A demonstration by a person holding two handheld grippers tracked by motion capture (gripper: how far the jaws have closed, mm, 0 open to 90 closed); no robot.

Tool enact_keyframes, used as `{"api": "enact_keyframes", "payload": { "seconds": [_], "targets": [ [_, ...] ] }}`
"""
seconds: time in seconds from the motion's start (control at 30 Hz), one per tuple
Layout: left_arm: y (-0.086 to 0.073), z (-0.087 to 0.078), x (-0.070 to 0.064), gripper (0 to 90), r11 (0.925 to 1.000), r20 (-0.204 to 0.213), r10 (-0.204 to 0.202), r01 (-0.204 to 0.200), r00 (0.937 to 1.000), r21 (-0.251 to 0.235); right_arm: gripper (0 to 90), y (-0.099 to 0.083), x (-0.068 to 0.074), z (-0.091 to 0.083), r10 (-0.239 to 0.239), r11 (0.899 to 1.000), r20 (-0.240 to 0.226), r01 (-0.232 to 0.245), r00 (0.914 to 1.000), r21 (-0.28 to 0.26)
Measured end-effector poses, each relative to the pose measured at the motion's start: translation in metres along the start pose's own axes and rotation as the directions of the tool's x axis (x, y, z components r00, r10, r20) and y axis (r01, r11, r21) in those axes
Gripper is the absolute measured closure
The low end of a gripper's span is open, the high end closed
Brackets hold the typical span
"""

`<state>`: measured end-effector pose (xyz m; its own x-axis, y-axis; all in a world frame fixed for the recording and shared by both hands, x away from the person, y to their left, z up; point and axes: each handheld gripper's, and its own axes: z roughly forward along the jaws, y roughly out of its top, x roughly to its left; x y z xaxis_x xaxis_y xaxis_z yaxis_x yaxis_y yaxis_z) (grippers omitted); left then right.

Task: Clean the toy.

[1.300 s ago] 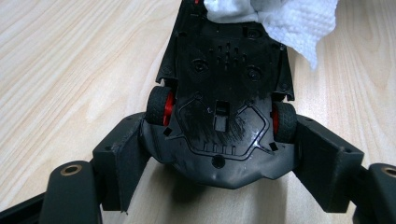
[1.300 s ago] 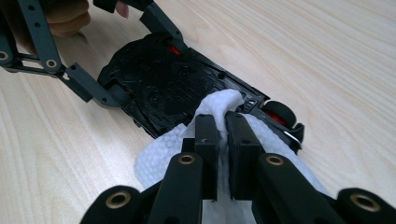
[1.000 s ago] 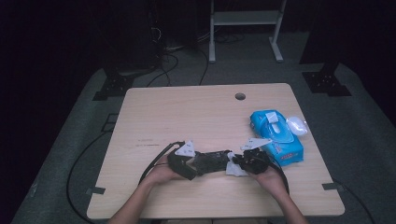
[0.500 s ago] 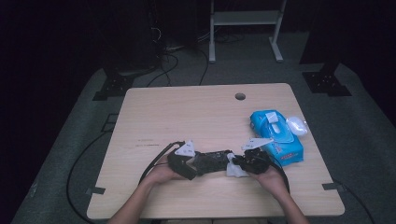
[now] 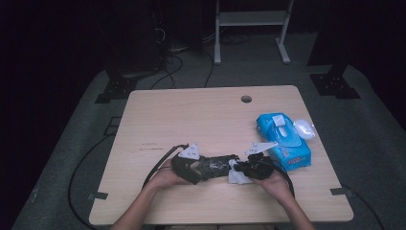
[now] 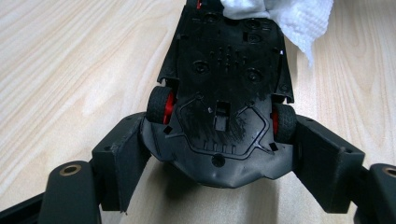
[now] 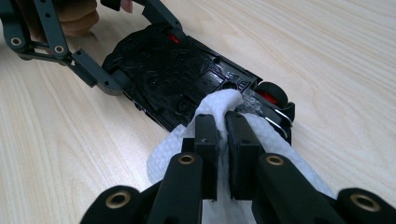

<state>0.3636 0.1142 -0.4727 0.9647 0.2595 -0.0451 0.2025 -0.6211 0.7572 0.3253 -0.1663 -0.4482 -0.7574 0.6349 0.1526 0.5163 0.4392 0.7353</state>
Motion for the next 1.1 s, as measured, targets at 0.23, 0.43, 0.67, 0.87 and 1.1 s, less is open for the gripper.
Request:
{"api": "enact_keyframes", "payload": {
  "seconds": [0.23,0.43,0.67,0.87,1.1],
  "targets": [
    [-0.004,-0.004,0.006,21.2,0.9964,0.029,-0.085,0.084,0.9960,0.006,83.7,-0.003,0.002,-0.001,0.000,1.000,-0.006,0.000,1.0000,-0.011],
    [-0.005,-0.006,0.011,23.3,0.9864,0.077,-0.163,0.164,0.9836,-0.001,83.7,-0.005,0.002,-0.001,-0.004,1.000,-0.007,0.004,1.0000,-0.021],
    [-0.006,-0.013,0.019,26.1,0.9595,0.108,-0.271,0.277,0.9565,-0.048,83.8,-0.006,0.005,-0.001,-0.027,0.999,-0.007,0.027,0.9996,-0.024],
    [-0.007,-0.011,0.023,27.5,0.9393,0.122,-0.333,0.340,0.9352,-0.046,83.9,-0.007,0.008,-0.002,-0.044,0.999,-0.005,0.044,0.9990,-0.026],
    [-0.007,-0.007,0.025,30.6,0.9316,0.116,-0.357,0.362,0.9271,-0.032,84.2,-0.008,0.009,-0.002,-0.047,0.998,-0.008,0.047,0.9989,-0.031]
  ]
}}
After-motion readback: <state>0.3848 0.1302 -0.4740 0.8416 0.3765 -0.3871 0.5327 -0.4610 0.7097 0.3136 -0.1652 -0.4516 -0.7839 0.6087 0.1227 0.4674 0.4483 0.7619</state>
